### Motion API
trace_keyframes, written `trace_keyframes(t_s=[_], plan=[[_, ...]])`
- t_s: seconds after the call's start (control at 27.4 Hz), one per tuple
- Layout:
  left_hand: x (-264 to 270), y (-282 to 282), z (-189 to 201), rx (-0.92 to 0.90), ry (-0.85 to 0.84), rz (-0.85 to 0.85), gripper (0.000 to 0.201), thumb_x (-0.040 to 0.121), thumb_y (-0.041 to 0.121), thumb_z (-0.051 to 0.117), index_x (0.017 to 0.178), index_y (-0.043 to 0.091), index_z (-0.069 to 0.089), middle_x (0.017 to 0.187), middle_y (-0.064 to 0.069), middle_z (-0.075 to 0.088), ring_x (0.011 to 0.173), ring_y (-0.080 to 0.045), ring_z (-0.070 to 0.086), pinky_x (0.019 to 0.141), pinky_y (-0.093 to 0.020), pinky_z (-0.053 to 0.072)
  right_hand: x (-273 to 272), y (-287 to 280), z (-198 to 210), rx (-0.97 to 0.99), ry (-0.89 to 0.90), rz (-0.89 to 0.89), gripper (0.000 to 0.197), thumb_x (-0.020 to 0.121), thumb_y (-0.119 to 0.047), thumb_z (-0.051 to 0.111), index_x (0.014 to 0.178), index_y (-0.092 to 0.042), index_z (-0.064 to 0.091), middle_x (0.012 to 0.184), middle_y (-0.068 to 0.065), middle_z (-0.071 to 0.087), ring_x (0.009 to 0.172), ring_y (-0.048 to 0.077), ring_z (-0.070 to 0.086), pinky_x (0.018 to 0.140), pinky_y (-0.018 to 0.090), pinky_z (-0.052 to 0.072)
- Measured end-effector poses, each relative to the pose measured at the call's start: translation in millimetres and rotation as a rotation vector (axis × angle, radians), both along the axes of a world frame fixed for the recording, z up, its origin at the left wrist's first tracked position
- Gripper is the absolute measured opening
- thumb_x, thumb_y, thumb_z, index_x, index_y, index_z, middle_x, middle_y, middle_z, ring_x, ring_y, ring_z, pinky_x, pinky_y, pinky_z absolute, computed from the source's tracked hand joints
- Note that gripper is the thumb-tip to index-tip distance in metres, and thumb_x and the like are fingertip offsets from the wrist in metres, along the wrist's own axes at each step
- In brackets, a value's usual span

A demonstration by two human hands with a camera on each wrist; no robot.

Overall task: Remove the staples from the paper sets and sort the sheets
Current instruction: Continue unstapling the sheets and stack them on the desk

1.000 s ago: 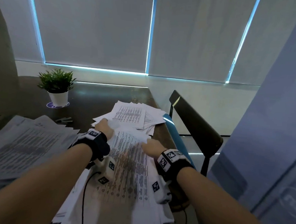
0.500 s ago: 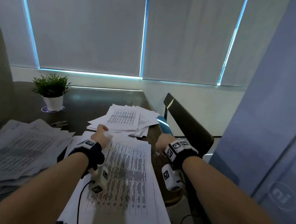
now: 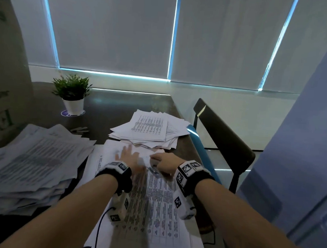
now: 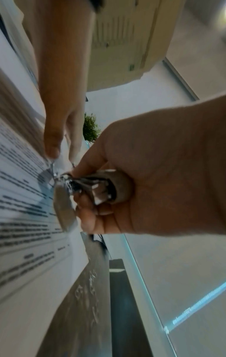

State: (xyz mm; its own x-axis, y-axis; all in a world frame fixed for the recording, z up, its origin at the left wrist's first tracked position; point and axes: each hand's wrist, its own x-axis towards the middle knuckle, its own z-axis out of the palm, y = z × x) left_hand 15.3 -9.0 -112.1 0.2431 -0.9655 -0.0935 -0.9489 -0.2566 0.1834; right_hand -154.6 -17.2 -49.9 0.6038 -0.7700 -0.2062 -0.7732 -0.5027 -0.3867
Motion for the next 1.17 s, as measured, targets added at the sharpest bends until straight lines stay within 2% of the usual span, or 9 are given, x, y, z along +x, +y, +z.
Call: trace_keyframes(t_s=[0.07,0.11,0.22,0.48,0.62,0.77,1.02,1.1,1.17], plan=[[-4.0,-5.1,-7.5,0.154,-0.036,-0.111,0.085,0.084,0.065,0.053,0.149,0.018,0.022,0.156,-0.016,0.01,0.144,-0.036,0.011,0.115,-0.051,0.018,4.9,0.0,-9.2,-0.031,0.001,-0.002,0.049,0.099,-0.014,0.042,0.147,-0.022,0.045,0.143,0.009,0.052,0.121,0.026,0.055,0.097,0.032,0.046],[-4.8,-5.3,-12.5,0.227,-0.06,-0.123,0.099,0.08,0.071,0.052,0.152,0.017,0.01,0.158,-0.017,0.003,0.145,-0.038,0.007,0.116,-0.051,0.016,5.6,-1.0,-13.1,-0.05,0.005,-0.007,0.049,0.099,-0.015,0.042,0.147,-0.024,0.045,0.142,0.009,0.053,0.12,0.026,0.056,0.097,0.032,0.047],[-3.0,-6.5,-20.1,0.302,-0.122,-0.121,0.11,0.077,0.08,0.044,0.152,0.021,-0.01,0.159,-0.013,-0.014,0.146,-0.036,-0.006,0.118,-0.053,0.009,7.3,-7.1,-22.7,-0.102,0.03,0.004,0.05,0.101,-0.02,0.043,0.151,-0.022,0.038,0.144,0.011,0.052,0.125,0.028,0.052,0.103,0.035,0.043],[-1.7,-4.5,-13.8,0.309,-0.233,-0.15,0.109,0.074,0.086,0.035,0.152,0.025,-0.011,0.16,-0.011,-0.011,0.147,-0.033,0.001,0.117,-0.052,0.013,21.5,-7.7,-34.1,-0.171,0.101,0.019,0.052,0.102,-0.017,0.042,0.153,-0.025,0.033,0.143,0.01,0.05,0.122,0.03,0.053,0.092,0.035,0.044],[-1.9,-8.6,-20.3,0.319,-0.204,-0.13,0.113,0.068,0.09,0.035,0.151,0.028,-0.012,0.16,-0.009,-0.013,0.147,-0.033,0.0,0.116,-0.053,0.012,30.2,-17.0,-44.4,-0.246,0.179,0.017,0.035,0.098,-0.011,0.047,0.131,-0.021,0.054,0.134,0.008,0.054,0.115,0.03,0.057,0.086,0.039,0.05],[0.9,-11.6,-20.7,0.317,-0.19,-0.115,0.115,0.066,0.091,0.036,0.151,0.029,-0.011,0.159,-0.008,-0.014,0.147,-0.033,-0.001,0.116,-0.053,0.011,29.4,-27.7,-43.8,-0.26,0.138,0.049,0.026,0.096,-0.011,0.05,0.12,-0.017,0.057,0.118,0.008,0.063,0.105,0.029,0.061,0.075,0.032,0.043],[0.2,-18.6,-20.1,0.367,-0.247,-0.108,0.118,0.065,0.092,0.036,0.151,0.027,-0.013,0.159,-0.01,-0.013,0.147,-0.034,0.007,0.115,-0.051,0.015,16.2,-55.7,-42.0,0.038,-0.056,0.033,0.029,0.095,-0.009,0.05,0.114,-0.02,0.07,0.121,0.003,0.066,0.111,0.022,0.061,0.096,0.033,0.049],[-1.6,-19.3,-20.6,0.361,-0.257,-0.112,0.12,0.063,0.093,0.036,0.151,0.027,-0.012,0.16,-0.011,-0.011,0.146,-0.035,0.008,0.115,-0.052,0.016,12.0,-65.4,-44.5,0.132,-0.16,0.023,0.028,0.093,-0.003,0.054,0.115,-0.012,0.07,0.121,0.01,0.066,0.112,0.025,0.061,0.1,0.038,0.049],[-1.8,-19.1,-21.8,0.358,-0.246,-0.108,0.119,0.064,0.092,0.037,0.151,0.027,-0.012,0.16,-0.01,-0.011,0.146,-0.034,0.008,0.115,-0.051,0.016,9.3,-68.8,-46.0,0.183,-0.227,0.024,0.029,0.094,0.002,0.055,0.119,-0.005,0.068,0.125,0.015,0.063,0.109,0.02,0.058,0.101,0.035,0.046]])
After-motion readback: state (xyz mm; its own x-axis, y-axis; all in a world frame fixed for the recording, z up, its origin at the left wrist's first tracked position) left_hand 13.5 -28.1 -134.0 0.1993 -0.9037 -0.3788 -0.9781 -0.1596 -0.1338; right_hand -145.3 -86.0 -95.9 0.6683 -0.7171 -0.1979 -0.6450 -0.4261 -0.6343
